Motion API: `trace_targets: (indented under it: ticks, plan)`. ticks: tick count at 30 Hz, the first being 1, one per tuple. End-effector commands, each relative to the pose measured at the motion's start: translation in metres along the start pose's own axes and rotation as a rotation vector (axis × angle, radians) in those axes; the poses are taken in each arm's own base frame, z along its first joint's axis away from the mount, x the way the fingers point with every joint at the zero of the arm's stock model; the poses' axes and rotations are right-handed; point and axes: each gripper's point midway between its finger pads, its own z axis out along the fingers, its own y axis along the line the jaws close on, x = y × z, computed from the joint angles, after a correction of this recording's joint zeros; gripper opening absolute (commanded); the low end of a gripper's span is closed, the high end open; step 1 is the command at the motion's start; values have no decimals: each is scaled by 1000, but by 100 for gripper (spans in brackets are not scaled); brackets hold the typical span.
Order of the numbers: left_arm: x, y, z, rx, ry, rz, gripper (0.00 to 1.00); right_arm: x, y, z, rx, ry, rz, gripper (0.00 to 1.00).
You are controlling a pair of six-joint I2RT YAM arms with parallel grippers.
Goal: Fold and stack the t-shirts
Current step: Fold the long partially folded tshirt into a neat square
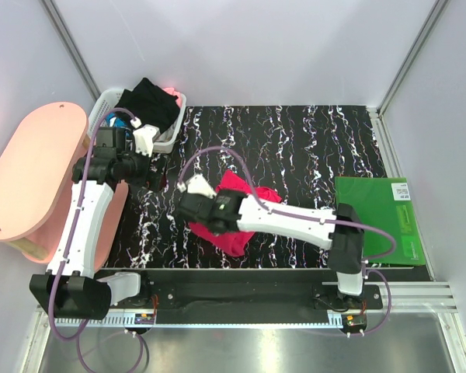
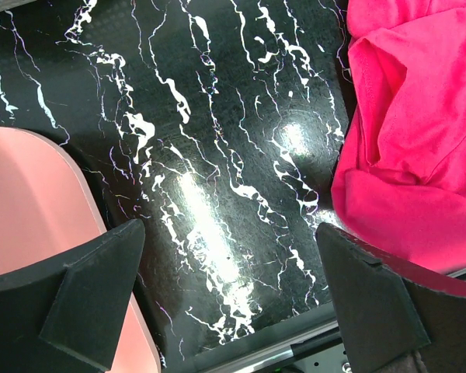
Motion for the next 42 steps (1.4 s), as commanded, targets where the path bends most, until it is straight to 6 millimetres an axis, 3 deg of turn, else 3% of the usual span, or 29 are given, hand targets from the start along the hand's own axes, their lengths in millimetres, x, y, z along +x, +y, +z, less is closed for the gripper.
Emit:
trace_targets:
  ticks: [1, 6, 11, 16, 29, 37, 39, 42]
  plan:
    - [-19, 2, -11, -16, -62, 30, 99, -31, -33, -15, -3, -92, 70, 3]
    - [-18, 3, -8, -14, -52, 30, 99, -44, -63, -8, 20, -110, 110, 2]
    - [-17, 2, -6, -9, -47, 31, 99, -44, -84, 17, 10, -78, 163, 2]
    - [-14, 4, -4, -11, -34, 36, 99, -42, -79, 30, -8, -67, 173, 2]
    - [-2, -5, 1, 31, -17, 37, 99, -17, -140, 115, 28, 44, 313, 2]
    - [23, -25, 9, 104, 33, 74, 99, -6, -160, 159, 5, 110, 341, 6]
    - [32, -39, 12, 147, 50, 95, 99, -6, -165, 162, 23, 111, 323, 6]
    - [49, -60, 20, 195, 103, 143, 99, -21, -168, 151, 12, 68, 338, 3]
